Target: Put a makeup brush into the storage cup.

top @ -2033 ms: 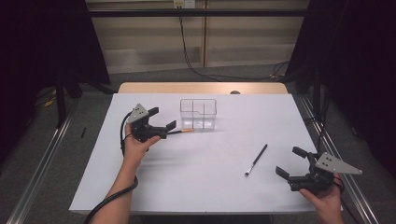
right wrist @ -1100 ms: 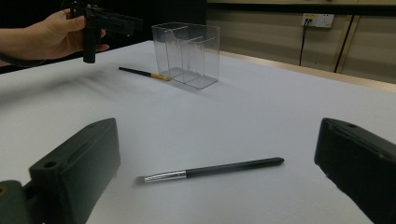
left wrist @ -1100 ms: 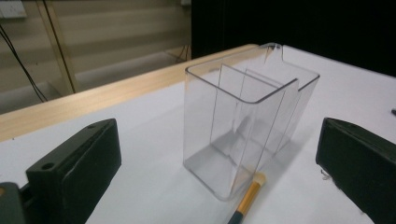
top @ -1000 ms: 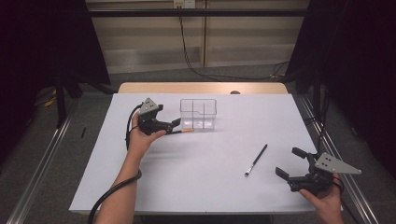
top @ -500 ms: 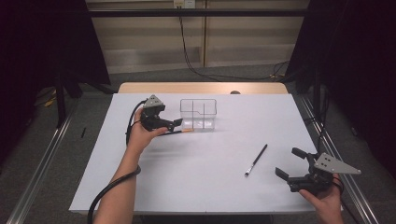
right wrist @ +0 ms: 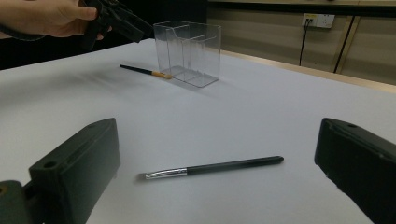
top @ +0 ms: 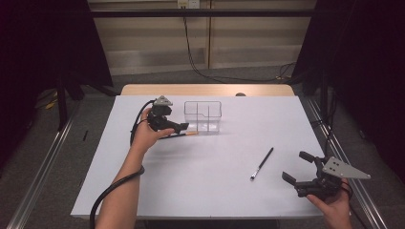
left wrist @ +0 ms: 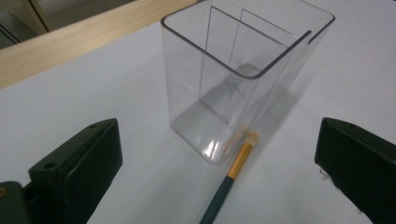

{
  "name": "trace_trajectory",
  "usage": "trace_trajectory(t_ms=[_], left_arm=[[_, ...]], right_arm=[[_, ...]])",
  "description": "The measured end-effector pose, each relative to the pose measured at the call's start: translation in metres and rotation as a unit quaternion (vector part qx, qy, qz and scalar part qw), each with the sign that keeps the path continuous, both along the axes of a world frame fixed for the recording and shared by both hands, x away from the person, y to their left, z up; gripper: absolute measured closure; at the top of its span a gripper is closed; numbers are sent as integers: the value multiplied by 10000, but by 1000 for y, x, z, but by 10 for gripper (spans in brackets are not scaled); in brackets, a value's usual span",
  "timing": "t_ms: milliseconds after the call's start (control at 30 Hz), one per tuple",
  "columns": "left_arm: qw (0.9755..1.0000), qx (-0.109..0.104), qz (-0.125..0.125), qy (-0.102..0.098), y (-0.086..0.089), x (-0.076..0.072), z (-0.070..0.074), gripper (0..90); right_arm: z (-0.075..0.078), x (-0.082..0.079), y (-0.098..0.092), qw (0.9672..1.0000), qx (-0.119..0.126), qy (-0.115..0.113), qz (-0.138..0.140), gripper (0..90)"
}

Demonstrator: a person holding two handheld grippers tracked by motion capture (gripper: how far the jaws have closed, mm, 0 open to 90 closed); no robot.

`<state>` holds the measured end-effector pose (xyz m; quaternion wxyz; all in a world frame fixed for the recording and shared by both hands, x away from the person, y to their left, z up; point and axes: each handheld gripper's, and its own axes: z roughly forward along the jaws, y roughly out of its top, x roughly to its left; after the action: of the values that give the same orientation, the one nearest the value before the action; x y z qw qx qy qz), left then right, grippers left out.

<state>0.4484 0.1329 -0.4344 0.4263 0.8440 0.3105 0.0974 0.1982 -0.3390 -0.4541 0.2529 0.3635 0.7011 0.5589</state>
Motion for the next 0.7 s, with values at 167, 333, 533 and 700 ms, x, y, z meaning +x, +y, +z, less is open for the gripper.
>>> trace_trajectory(t_ms=[167, 333, 533, 700], left_arm=[[9990, 397, -17, 181, -3, 3, 0, 12], [9973, 612, -64, 390, -4, 6, -2, 30], [9948, 862, -51, 542, -6, 9, -3, 43], [9921, 1050, -58, 680, -7, 11, -2, 58]], right_arm=[[1, -1, 0, 10000, -23, -9, 6, 0], [0, 0, 1, 10000, -28, 5, 16, 0], [1, -1, 1, 10000, -22, -24, 16, 0], [0, -1, 1, 10000, -34, -3, 13, 0]])
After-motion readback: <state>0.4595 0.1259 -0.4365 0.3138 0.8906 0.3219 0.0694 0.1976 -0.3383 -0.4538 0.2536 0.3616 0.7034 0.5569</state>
